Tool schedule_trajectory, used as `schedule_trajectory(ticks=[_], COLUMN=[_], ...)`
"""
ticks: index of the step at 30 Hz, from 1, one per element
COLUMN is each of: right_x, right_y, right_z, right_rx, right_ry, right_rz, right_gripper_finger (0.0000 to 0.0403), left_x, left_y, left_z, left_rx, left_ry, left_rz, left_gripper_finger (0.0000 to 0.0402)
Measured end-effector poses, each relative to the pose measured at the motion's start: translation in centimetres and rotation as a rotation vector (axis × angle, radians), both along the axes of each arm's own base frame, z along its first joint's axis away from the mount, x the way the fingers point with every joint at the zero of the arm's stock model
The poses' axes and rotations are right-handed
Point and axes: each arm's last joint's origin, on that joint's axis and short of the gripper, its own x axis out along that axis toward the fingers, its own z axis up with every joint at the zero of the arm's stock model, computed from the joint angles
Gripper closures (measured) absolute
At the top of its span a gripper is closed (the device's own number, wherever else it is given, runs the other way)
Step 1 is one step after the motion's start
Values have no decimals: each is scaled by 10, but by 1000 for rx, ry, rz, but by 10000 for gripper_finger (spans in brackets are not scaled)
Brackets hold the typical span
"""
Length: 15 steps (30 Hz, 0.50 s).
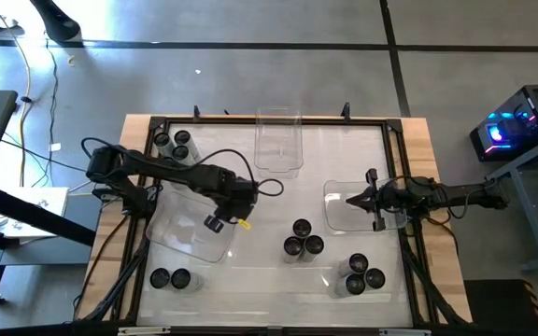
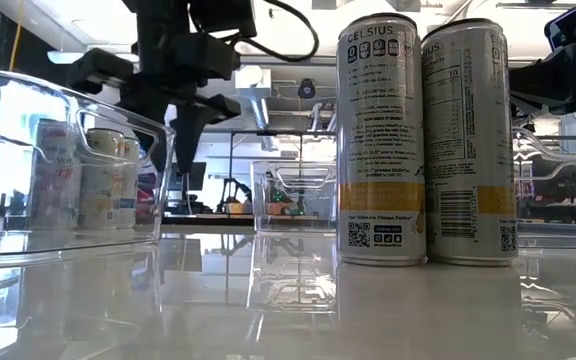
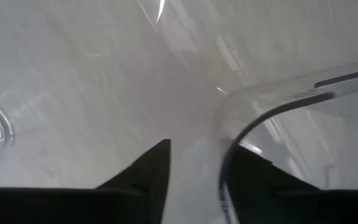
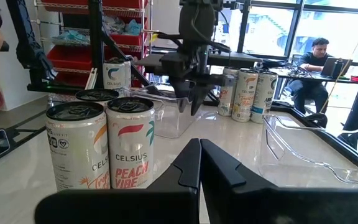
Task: Sort soda cans
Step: Adjust the bottom left transparent bin
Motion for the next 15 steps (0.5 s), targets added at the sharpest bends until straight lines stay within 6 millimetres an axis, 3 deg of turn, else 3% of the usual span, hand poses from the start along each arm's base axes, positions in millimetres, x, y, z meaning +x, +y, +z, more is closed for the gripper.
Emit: schedule_trajectory(ticks=[6,15], right_x=[0,0], right_y=[0,0], right_z=[0,0], right_rx=[0,0], right_ry=[0,0], right_rz=[0,0], right_gripper_finger=[402,402], left_x=[-4,-9], left_y=[7,31], left_z=[2,-1], left_rx=[-12,-17], left_ry=[24,67], left_rz=[78,186], left_gripper_finger=[391,395])
